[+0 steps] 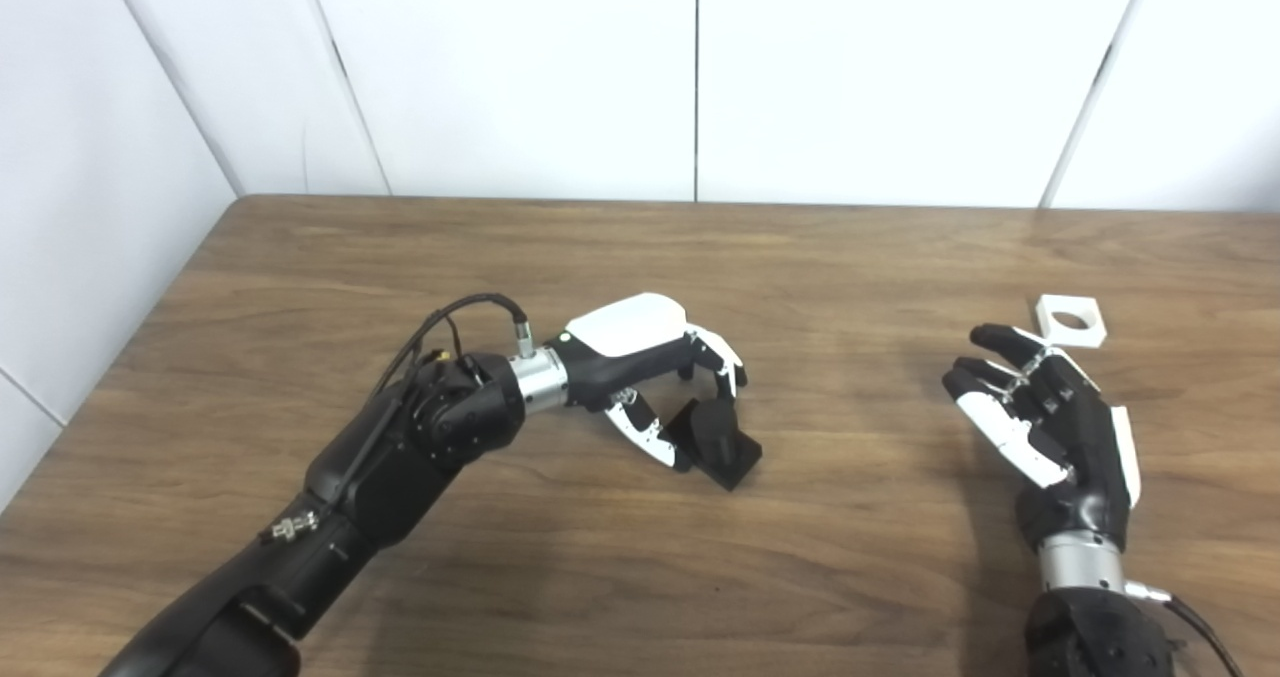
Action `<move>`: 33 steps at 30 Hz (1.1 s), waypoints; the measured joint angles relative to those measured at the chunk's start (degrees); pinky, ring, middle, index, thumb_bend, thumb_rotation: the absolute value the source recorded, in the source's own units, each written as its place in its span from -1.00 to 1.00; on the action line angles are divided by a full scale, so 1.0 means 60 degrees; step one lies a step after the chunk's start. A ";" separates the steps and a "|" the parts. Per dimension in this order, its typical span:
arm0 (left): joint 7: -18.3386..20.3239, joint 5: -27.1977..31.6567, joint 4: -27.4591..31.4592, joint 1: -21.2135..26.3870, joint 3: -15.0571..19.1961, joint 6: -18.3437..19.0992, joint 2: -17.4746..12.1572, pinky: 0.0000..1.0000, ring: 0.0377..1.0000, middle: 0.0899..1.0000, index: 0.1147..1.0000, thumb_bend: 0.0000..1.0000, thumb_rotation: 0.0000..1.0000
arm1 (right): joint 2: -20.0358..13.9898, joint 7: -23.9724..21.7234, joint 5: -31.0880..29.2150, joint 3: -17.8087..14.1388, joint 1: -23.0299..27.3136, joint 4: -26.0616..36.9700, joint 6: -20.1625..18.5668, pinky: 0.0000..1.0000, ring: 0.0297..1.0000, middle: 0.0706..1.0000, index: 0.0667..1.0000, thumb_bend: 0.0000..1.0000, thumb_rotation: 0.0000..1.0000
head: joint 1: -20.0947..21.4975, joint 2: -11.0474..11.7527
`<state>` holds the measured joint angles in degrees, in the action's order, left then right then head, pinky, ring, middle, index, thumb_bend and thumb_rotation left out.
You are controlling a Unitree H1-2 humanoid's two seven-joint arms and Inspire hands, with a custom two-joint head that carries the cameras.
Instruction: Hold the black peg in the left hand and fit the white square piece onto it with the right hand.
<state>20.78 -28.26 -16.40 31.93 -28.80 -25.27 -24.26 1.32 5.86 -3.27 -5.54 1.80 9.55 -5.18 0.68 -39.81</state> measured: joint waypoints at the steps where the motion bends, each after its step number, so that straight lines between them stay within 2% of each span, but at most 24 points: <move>1: 0.0010 0.0002 0.0048 -0.0026 0.0002 0.0001 -0.0002 0.24 0.53 0.49 -0.15 0.04 -0.85 | -0.0040 0.0000 0.0008 0.0001 0.0001 0.0053 -0.0061 0.17 0.23 0.39 0.20 0.29 -0.56 | 0.0003 0.0000; 3: 0.0029 0.0015 0.0128 -0.0093 0.0011 0.0001 -0.0009 0.23 0.52 0.49 -0.15 0.04 -0.85 | -0.0118 0.0000 0.0041 0.0001 0.0002 0.0170 -0.0113 0.22 0.27 0.39 0.21 0.30 -0.61 | 0.1024 0.0073; 6: 0.0028 0.0065 0.0154 -0.0163 0.0041 -0.0009 -0.0062 0.24 0.51 0.49 -0.15 0.04 -0.85 | -0.0135 0.0004 0.0022 -0.0024 0.0034 0.0376 -0.0120 0.24 0.29 0.37 0.20 0.35 -0.58 | 0.2006 0.0292; 8: 0.0028 0.0140 0.0154 -0.0185 0.0045 -0.0026 -0.0098 0.24 0.50 0.48 -0.15 0.04 -0.85 | -0.0132 0.0027 0.0071 -0.0015 0.0088 0.0417 -0.0145 0.21 0.28 0.35 0.19 0.34 -0.54 | 0.2403 0.0453; 11: 0.0019 0.0243 0.0153 -0.0246 0.0069 -0.0062 -0.0133 0.24 0.50 0.48 -0.15 0.04 -0.86 | -0.0177 0.0145 0.0658 0.0036 0.0175 0.0710 -0.0314 0.16 0.24 0.34 0.20 0.34 -0.51 | 0.2756 0.0600; 16: -0.0099 0.0300 0.0150 -0.0298 0.0032 -0.0068 -0.0137 0.26 0.50 0.47 -0.15 0.04 -0.86 | -0.0706 0.0164 0.1186 -0.0094 0.0606 0.1162 -0.0855 0.10 0.20 0.32 0.21 0.32 -0.49 | 0.2918 0.0615; 20: -0.0211 0.0384 0.0073 -0.0208 -0.0149 -0.0084 -0.0156 0.25 0.51 0.47 -0.15 0.04 -0.85 | -0.1616 0.0101 0.1838 -0.0179 0.1189 0.1301 -0.0881 0.00 0.18 0.27 0.22 0.22 -0.56 | 0.3035 0.0747; 24: -0.0477 0.0477 -0.0038 -0.0121 -0.0411 -0.0122 -0.0213 0.23 0.50 0.46 -0.15 0.04 -0.86 | -0.2587 0.0052 0.2443 -0.0279 0.1883 0.1299 -0.0886 -0.04 0.16 0.26 0.22 0.23 -0.65 | 0.3211 0.0849; 28: -0.0557 0.0536 -0.0088 -0.0051 -0.0538 -0.0137 -0.0262 0.24 0.50 0.47 -0.15 0.04 -0.86 | -0.3274 -0.0052 0.3116 -0.0254 0.2491 0.1197 -0.0905 0.07 0.31 0.38 0.24 0.27 -0.59 | 0.3270 0.0923; 30: -0.0565 0.0546 -0.0095 -0.0044 -0.0558 -0.0138 -0.0275 0.23 0.49 0.46 -0.15 0.04 -0.86 | -0.3747 -0.0274 0.3640 -0.0074 0.2815 0.0847 -0.0921 0.11 0.37 0.43 0.26 0.30 -0.55 | 0.3255 0.0966; 32: -0.0676 0.0549 -0.0097 -0.0050 -0.0596 -0.0142 -0.0281 0.22 0.48 0.46 -0.15 0.04 -0.86 | -0.4257 -0.0536 0.4180 0.0145 0.3024 0.0507 -0.1091 0.22 0.47 0.52 0.27 0.33 -0.52 | 0.3255 0.0967; 33: -0.0732 0.0552 -0.0102 -0.0060 -0.0619 -0.0151 -0.0289 0.22 0.48 0.46 -0.15 0.04 -0.86 | -0.4454 -0.0674 0.4364 0.0196 0.3103 0.0459 -0.1239 0.33 0.61 0.63 0.30 0.35 -0.51 | 0.3212 0.0967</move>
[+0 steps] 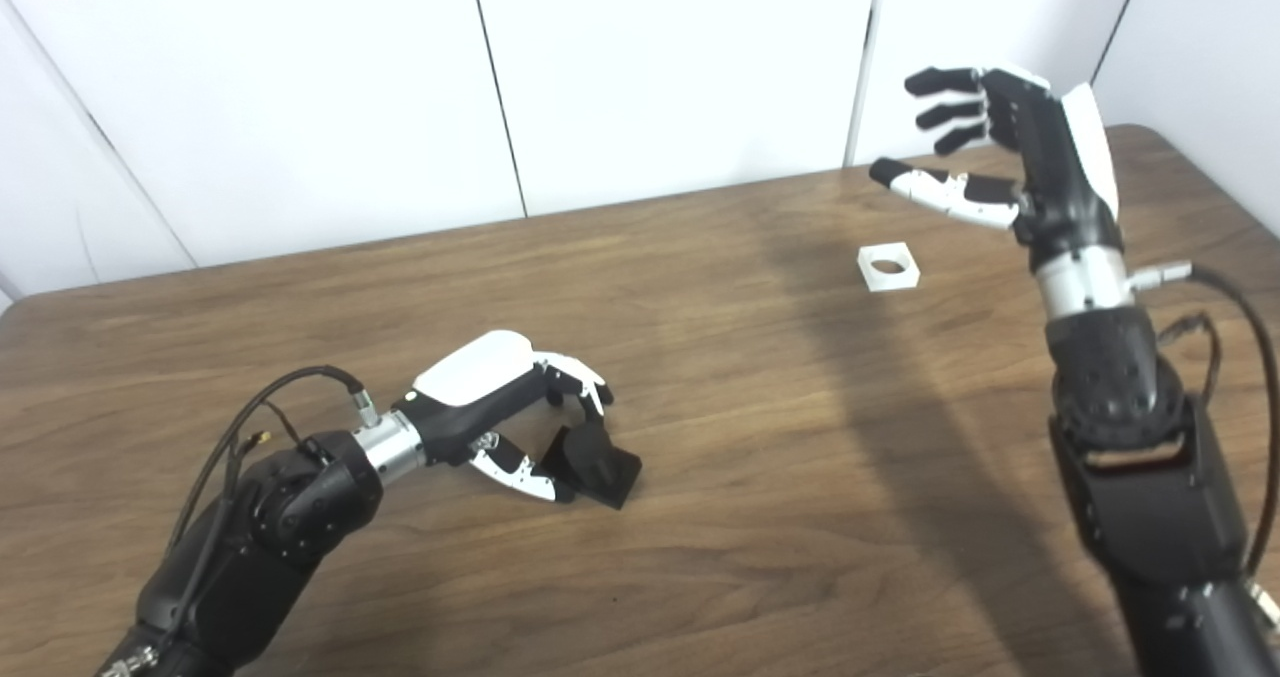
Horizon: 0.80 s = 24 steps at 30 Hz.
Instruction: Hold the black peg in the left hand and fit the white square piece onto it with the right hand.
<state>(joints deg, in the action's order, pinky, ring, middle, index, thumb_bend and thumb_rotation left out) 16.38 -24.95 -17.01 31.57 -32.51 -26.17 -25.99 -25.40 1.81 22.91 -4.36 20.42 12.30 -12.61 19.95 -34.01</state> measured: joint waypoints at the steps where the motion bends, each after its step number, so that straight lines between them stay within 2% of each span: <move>1: -0.0040 0.0011 -0.0003 -0.0014 -0.0004 -0.0014 -0.0020 0.22 0.48 0.46 -0.15 0.04 -0.86 | -0.0130 -0.0053 0.0176 0.0041 0.0085 -0.0084 -0.0066 0.36 0.68 0.68 0.31 0.37 -0.54 | -0.0015 0.0000; 4: -0.0071 0.0022 -0.0018 -0.0007 -0.0043 -0.0034 -0.0081 0.22 0.49 0.47 -0.15 0.04 -0.86 | -0.0485 -0.0368 0.0594 0.0295 0.0465 -0.0513 -0.0374 0.44 0.79 0.76 0.36 0.32 -0.45 | -0.0044 0.0000; 7: -0.0128 0.0022 -0.0017 -0.0006 -0.0090 -0.0034 -0.0096 0.23 0.49 0.47 -0.15 0.04 -0.86 | -0.0838 -0.0798 0.0891 0.0621 0.0955 -0.1331 -0.0416 0.40 0.79 0.78 0.37 0.33 -0.48 | -0.0088 0.0000; 9: -0.0215 0.0028 -0.0017 -0.0007 -0.0144 -0.0037 -0.0106 0.21 0.48 0.46 -0.15 0.04 -0.86 | -0.0963 -0.1074 0.0973 0.0765 0.1183 -0.1643 -0.0451 0.37 0.80 0.82 0.42 0.42 -0.49 | -0.0117 -0.0015; 15: -0.0417 0.0133 -0.0019 -0.0027 -0.0258 -0.0042 -0.0167 0.20 0.48 0.46 -0.15 0.04 -0.86 | -0.1392 -0.2022 0.1340 0.1618 0.2129 -0.3165 -0.0715 0.34 0.75 0.81 0.45 0.48 -0.47 | -0.0162 0.0015; 19: -0.0533 0.0205 -0.0030 -0.0019 -0.0357 -0.0041 -0.0218 0.20 0.48 0.46 -0.15 0.04 -0.86 | -0.1779 -0.2629 0.1531 0.2250 0.2795 -0.4300 -0.0649 0.39 0.81 0.84 0.49 0.49 -0.42 | -0.0220 0.0059; 24: -0.0664 0.0212 -0.0041 0.0000 -0.0458 -0.0042 -0.0259 0.18 0.46 0.44 -0.15 0.04 -0.86 | -0.2002 -0.3151 0.1466 0.2636 0.3323 -0.5494 -0.0042 0.49 0.89 0.83 0.49 0.54 -0.40 | -0.0279 0.0102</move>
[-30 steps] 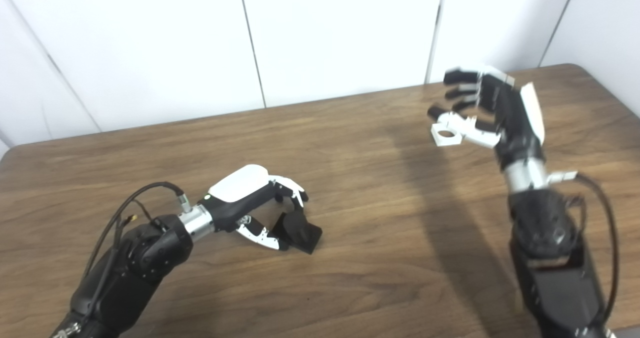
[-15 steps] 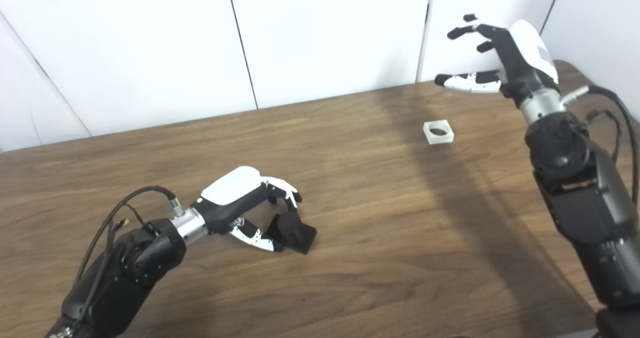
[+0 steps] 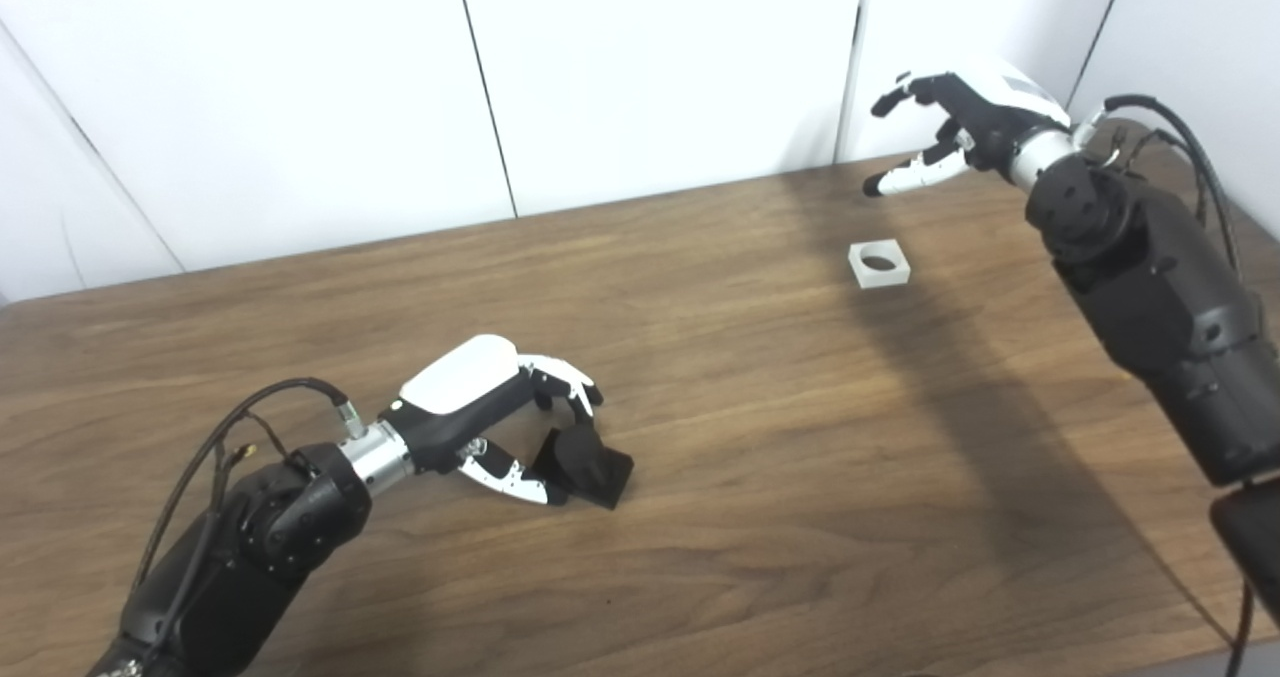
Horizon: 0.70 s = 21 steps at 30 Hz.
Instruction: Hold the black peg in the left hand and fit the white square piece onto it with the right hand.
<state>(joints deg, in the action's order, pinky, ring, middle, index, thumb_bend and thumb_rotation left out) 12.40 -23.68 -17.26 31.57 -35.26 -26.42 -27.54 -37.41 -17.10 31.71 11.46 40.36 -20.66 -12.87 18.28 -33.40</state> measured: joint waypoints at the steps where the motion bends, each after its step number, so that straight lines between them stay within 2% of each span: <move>1: -0.0064 0.0004 -0.0018 0.0004 -0.0039 -0.0001 -0.0016 0.18 0.46 0.44 -0.15 0.04 -0.86 | -0.0006 -0.0065 -0.0005 0.0045 0.0036 -0.0075 0.0055 0.50 0.90 0.84 0.50 0.54 -0.38 | 0.0000 0.0015; 7: -0.0220 0.0081 -0.0093 0.0067 -0.0196 -0.0015 -0.0048 0.21 0.48 0.46 -0.15 0.04 -0.86 | -0.0006 -0.0819 -0.0173 0.0403 0.0375 -0.1085 0.0317 0.46 0.87 0.88 0.50 0.59 -0.36 | -0.0073 0.0000; 11: -0.0184 0.0124 -0.0088 0.0063 -0.0176 -0.0015 -0.0054 0.21 0.49 0.46 -0.15 0.04 -0.86 | -0.0018 -0.1062 -0.0140 0.0612 0.0452 -0.1429 0.0374 0.48 0.87 0.90 0.55 0.69 -0.16 | -0.0146 -0.0029; 16: -0.0180 0.0124 -0.0083 0.0061 -0.0174 -0.0015 -0.0054 0.21 0.48 0.46 -0.15 0.04 -0.86 | -0.0018 -0.1232 -0.0138 0.0764 0.0496 -0.1908 0.0441 0.73 0.97 0.89 0.58 0.89 0.00 | -0.0191 -0.0073; 21: -0.0153 0.0123 -0.0083 0.0056 -0.0146 -0.0015 -0.0066 0.21 0.47 0.45 -0.15 0.04 -0.86 | -0.0027 -0.1428 -0.0048 0.1096 0.0496 -0.2086 0.0491 0.69 0.97 0.93 0.61 0.98 -0.01 | -0.0176 -0.0088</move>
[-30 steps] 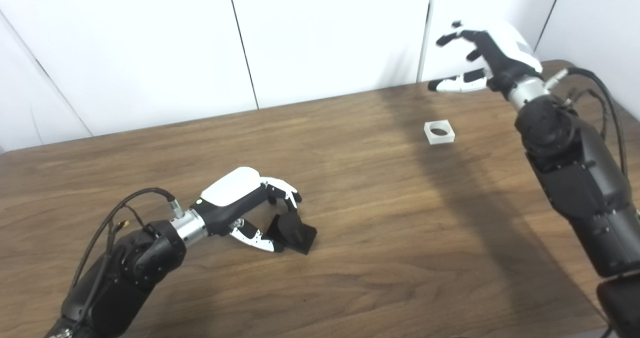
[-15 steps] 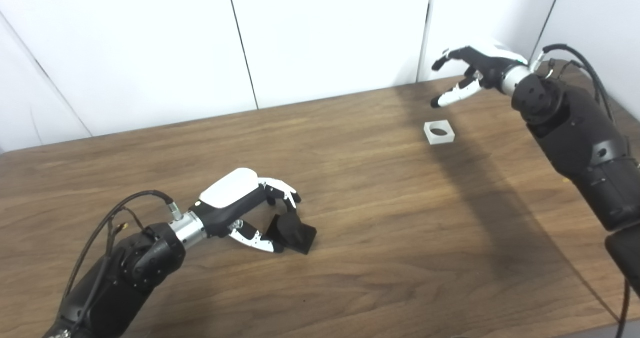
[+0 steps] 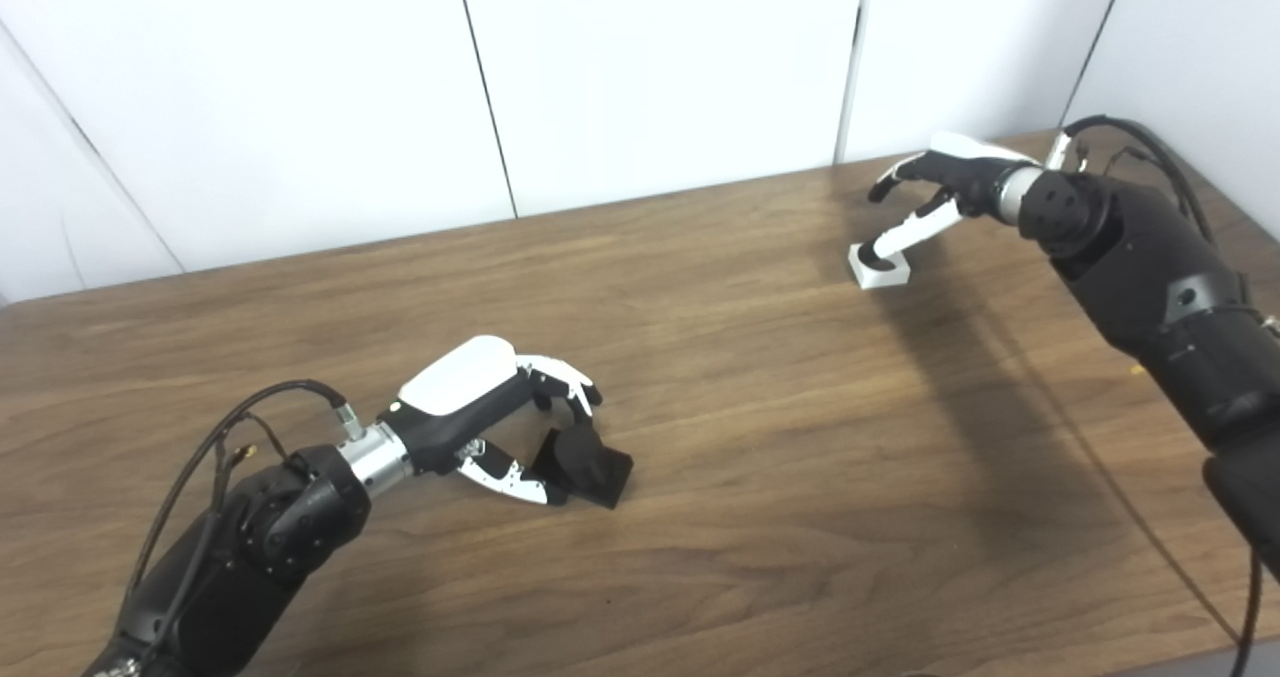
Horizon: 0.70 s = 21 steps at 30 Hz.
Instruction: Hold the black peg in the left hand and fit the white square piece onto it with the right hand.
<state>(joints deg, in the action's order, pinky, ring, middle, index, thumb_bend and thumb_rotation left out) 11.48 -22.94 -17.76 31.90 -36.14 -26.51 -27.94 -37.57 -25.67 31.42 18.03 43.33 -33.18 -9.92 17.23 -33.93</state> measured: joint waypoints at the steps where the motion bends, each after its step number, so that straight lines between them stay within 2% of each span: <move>1: 0.0001 0.0000 0.0000 -0.0002 0.0003 0.0000 0.0000 0.21 0.47 0.45 -0.15 0.04 -0.86 | 0.0000 -0.0066 0.0092 0.0108 0.0000 -0.0001 -0.0013 0.72 0.97 0.93 0.60 0.98 -0.04 | -0.0015 -0.0015; 8: 0.0027 -0.0005 0.0001 -0.0010 0.0030 0.0000 0.0002 0.20 0.48 0.46 -0.15 0.04 -0.86 | 0.0003 -0.0163 0.0241 0.0238 -0.0002 -0.0015 -0.0062 0.71 0.92 0.91 0.57 0.95 -0.13 | -0.0044 -0.0087; 14: 0.0221 -0.0019 0.0008 -0.0048 0.0180 0.0001 0.0031 0.22 0.49 0.47 -0.15 0.04 -0.86 | 0.0003 -0.0157 0.0331 0.0374 -0.0003 -0.0082 0.0066 0.80 0.94 0.90 0.53 0.92 -0.18 | -0.0132 -0.0132; 21: 0.0398 -0.0079 0.0014 -0.0069 0.0334 -0.0007 0.0057 0.20 0.48 0.46 -0.15 0.04 -0.86 | 0.0003 -0.0121 0.0326 0.0383 -0.0020 -0.0110 0.0211 0.71 0.91 0.89 0.52 0.86 -0.29 | -0.0190 -0.0161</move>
<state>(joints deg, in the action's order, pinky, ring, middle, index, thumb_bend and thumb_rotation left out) 13.86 -23.41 -17.67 31.49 -34.13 -26.56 -27.60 -37.55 -26.39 33.37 20.33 43.22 -33.84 -8.65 16.08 -34.89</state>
